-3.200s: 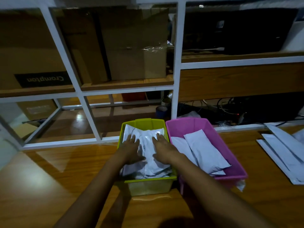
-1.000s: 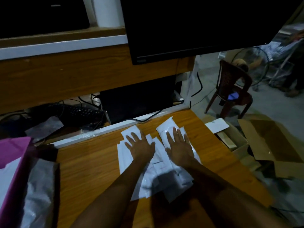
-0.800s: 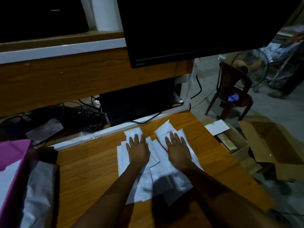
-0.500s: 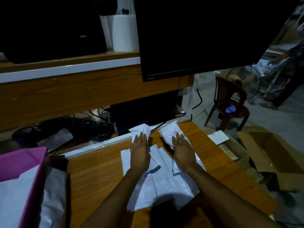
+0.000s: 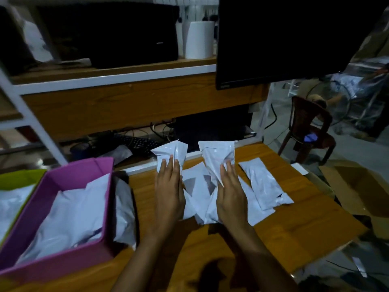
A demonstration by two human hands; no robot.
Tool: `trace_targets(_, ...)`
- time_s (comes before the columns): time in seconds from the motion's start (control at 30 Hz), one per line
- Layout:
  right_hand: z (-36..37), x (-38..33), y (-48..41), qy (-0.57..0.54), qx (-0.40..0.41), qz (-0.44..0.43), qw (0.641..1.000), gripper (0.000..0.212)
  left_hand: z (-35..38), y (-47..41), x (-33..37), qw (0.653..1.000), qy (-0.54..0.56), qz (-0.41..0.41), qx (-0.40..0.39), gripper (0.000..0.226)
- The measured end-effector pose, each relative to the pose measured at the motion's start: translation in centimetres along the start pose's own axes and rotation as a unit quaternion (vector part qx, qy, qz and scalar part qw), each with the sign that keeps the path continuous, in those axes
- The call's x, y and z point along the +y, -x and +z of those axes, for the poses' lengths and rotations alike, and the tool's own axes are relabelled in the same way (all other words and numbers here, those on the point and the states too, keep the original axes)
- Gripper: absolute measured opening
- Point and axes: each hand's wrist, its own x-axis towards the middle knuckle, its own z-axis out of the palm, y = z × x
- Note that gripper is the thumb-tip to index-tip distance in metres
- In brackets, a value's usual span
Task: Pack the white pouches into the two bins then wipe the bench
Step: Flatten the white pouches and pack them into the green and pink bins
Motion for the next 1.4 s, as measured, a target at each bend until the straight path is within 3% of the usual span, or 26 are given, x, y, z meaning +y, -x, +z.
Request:
trace_targets(0.37, 0.6, -11.2, 9.1, -0.128, -0.065, -0.045, 0.989, 0.048, -13.4, 10.1, -3.9, 0.994, -0.075, -0.08, 0.028, 0.05)
trace_targets(0.7, 6.5, -21.0, 6.9, -0.16, -0.147, -0.095, 0.971, 0.045, -22.1, 8.4, -12.6, 0.979, -0.153, -0.115, 0.066, 0.05)
trace_targets(0.87, 12.1, -25.9, 3.9, -0.119, -0.173, -0.105, 0.972, 0.042, -22.8, 4.8, -19.6, 0.98, -0.154, -0.125, -0.02, 0.052)
trace_targets(1.0, 18.7, -28.2, 1.8, -0.041, -0.211, -0.093, 0.972, 0.045, -21.7, 1.2, -24.6, 0.966, -0.176, -0.144, -0.124, 0.067)
trace_targets(1.1, 22.8, -28.9, 1.1, -0.016, -0.249, -0.062, 0.966, 0.049, -19.9, -0.3, -27.1, 0.956, -0.163, -0.175, -0.17, 0.06)
trace_targets(1.17, 25.4, -28.2, 1.4, -0.002, -0.296, -0.044, 0.954, 0.05, -18.5, -0.3, -28.9, 0.937, -0.163, -0.219, -0.219, 0.059)
trace_targets(1.23, 27.3, -27.0, 2.0, 0.036, -0.359, -0.012, 0.933, 0.054, -17.5, 0.1, -30.6, 0.896, -0.167, -0.282, -0.301, 0.072)
trace_targets(1.3, 28.4, -26.0, 2.3, 0.092, -0.393, 0.0, 0.915, 0.057, -17.3, 0.2, -31.4, 0.859, -0.198, -0.267, -0.389, 0.09)
trace_targets(1.4, 28.2, -26.2, 1.1, 0.125, -0.408, -0.017, 0.904, 0.064, -17.5, -0.9, -32.4, 0.839, -0.222, -0.208, -0.45, 0.105)
